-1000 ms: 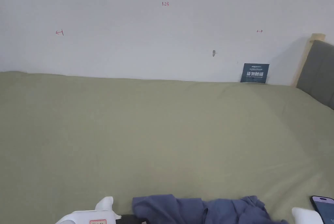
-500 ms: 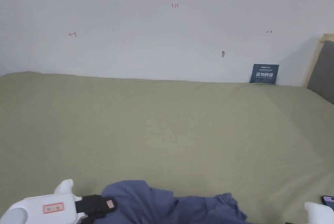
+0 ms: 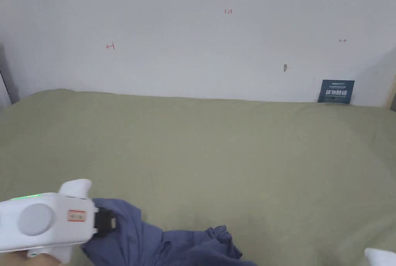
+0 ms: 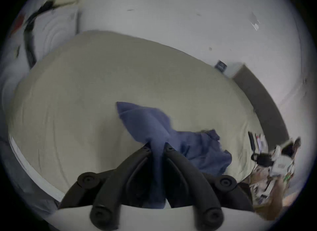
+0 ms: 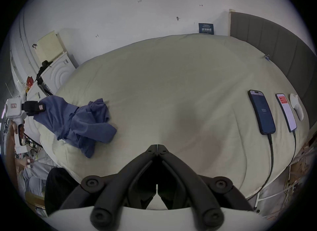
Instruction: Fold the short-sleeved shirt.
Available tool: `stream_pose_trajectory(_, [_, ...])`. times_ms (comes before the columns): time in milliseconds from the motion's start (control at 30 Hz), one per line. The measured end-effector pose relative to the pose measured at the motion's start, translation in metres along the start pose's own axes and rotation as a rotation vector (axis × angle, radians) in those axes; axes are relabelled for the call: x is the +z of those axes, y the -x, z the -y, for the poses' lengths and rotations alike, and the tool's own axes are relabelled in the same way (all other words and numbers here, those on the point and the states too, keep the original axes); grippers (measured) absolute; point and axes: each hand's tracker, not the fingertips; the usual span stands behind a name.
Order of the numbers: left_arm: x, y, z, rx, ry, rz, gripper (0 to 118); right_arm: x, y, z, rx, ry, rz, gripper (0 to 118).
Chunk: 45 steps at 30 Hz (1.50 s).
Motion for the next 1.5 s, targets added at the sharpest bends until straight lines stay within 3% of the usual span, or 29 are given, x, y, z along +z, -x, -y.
stream_pose_trajectory(200, [-0.056,-0.091,0.009,-0.121,0.081,0.195,10,0.004,-0.01,0.001,-0.029,-0.006,0.007,0])
stream_pose_trajectory(300, [-0.082,-0.116,0.018,-0.08,0.122,0.279,12,0.004,-0.012,0.001,-0.039,-0.006,0.006,0])
stream_pose_trajectory(333, [-0.089,-0.121,0.02,-0.071,0.135,0.302,21,0.003,-0.013,0.001,-0.044,-0.005,0.007,0])
stream_pose_trajectory(433, [-0.107,-0.123,0.026,-0.051,0.194,0.415,104,0.0,-0.016,0.001,-0.054,0.007,0.008,0])
stream_pose_trajectory(467, [-0.11,-0.12,0.028,-0.003,0.213,0.439,105,0.0,-0.015,0.001,-0.05,0.012,0.006,0])
stream_pose_trajectory(567, [-0.102,-0.099,0.028,0.125,0.15,0.438,103,0.0,-0.014,0.002,-0.039,0.01,0.001,0])
stream_pose_trajectory(700, [-0.079,-0.073,0.031,0.189,0.005,0.39,99,-0.002,-0.011,0.001,-0.049,0.008,-0.018,0])
stream_pose_trajectory(767, [-0.079,-0.068,0.036,0.188,-0.006,0.42,81,-0.002,-0.007,0.0,-0.046,0.006,-0.028,0])
stream_pose_trajectory(800, [-0.083,-0.069,0.038,0.185,0.002,0.412,66,-0.003,-0.005,0.0,-0.04,0.005,-0.028,0])
stream_pose_trajectory(833, [-0.087,-0.071,0.041,0.182,0.006,0.406,39,-0.003,-0.003,0.001,-0.034,0.005,-0.029,0])
stream_pose_trajectory(867, [-0.094,-0.075,0.047,0.176,0.017,0.406,22,-0.003,-0.001,0.001,-0.029,0.005,-0.029,0])
stream_pose_trajectory(1000, [-0.134,-0.105,0.078,0.111,0.161,0.478,21,-0.003,0.005,0.004,-0.02,0.004,-0.036,0])
stream_pose_trajectory(1067, [-0.16,-0.118,0.101,0.088,0.192,0.402,16,-0.003,0.007,0.004,-0.013,-0.001,-0.039,0])
stream_pose_trajectory(1133, [-0.157,-0.106,0.104,0.215,0.065,0.461,16,-0.001,0.009,0.004,-0.008,-0.011,-0.05,0])
stream_pose_trajectory(1167, [-0.153,-0.108,0.1,0.291,0.101,0.461,16,0.0,0.011,0.003,-0.003,-0.019,-0.058,0])
stream_pose_trajectory(1267, [-0.129,-0.11,0.085,0.226,0.138,0.458,16,-0.003,0.021,-0.006,0.003,-0.001,-0.099,0])
stream_pose_trajectory(1300, [-0.116,-0.11,0.078,0.123,0.118,0.454,16,-0.003,0.027,-0.011,0.004,-0.005,-0.121,0])
stream_pose_trajectory(1367, [-0.09,-0.102,0.067,0.069,0.069,0.476,17,-0.002,0.044,-0.023,0.0,-0.028,-0.188,0])
stream_pose_trajectory(1500, [-0.047,-0.064,0.044,0.113,-0.012,0.495,17,-0.006,0.088,-0.055,0.001,-0.051,-0.375,0])
